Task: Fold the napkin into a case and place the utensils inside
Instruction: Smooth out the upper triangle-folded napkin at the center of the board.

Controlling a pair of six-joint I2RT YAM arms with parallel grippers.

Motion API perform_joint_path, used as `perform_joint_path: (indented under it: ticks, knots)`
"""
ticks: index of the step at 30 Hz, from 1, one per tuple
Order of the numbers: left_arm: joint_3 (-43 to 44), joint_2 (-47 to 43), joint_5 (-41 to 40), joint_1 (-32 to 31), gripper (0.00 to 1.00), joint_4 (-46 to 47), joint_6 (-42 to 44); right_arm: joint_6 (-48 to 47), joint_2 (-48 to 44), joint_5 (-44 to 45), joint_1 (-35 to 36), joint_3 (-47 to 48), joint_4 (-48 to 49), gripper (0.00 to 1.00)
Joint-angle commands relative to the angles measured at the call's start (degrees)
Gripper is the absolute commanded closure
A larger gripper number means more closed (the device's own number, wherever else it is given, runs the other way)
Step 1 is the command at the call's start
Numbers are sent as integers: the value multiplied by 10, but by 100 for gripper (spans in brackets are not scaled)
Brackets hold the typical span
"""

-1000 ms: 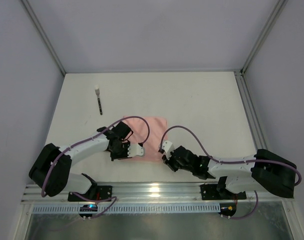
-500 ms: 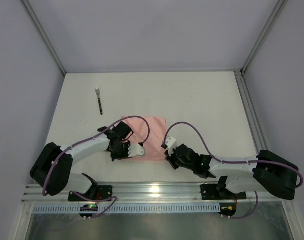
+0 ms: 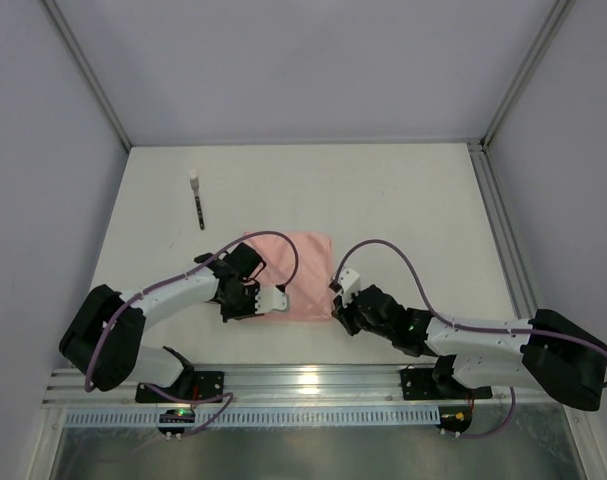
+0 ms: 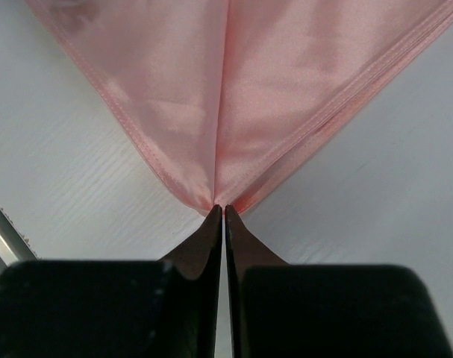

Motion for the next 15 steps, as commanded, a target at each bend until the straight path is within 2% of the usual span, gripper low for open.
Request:
perform_joint_path:
  ticks: [1,3,6,12,15]
  knots:
    - [-11,14,5,6,100,7,-4,7,3,-13,-1,16,11,92]
    - [-10,11,6,6,100,3,-4,-5,5,-50,-2,36,19,87]
    - [-8,3,1,5,100,-4,-3,7,48,-121,-2,75,55,85]
    - [-9,4,-7,5,100,-10,3,85,138,-166,-27,90,155,89]
    - [-8,12,-7,6,100,-11,2,118,186,-182,-48,104,173,90]
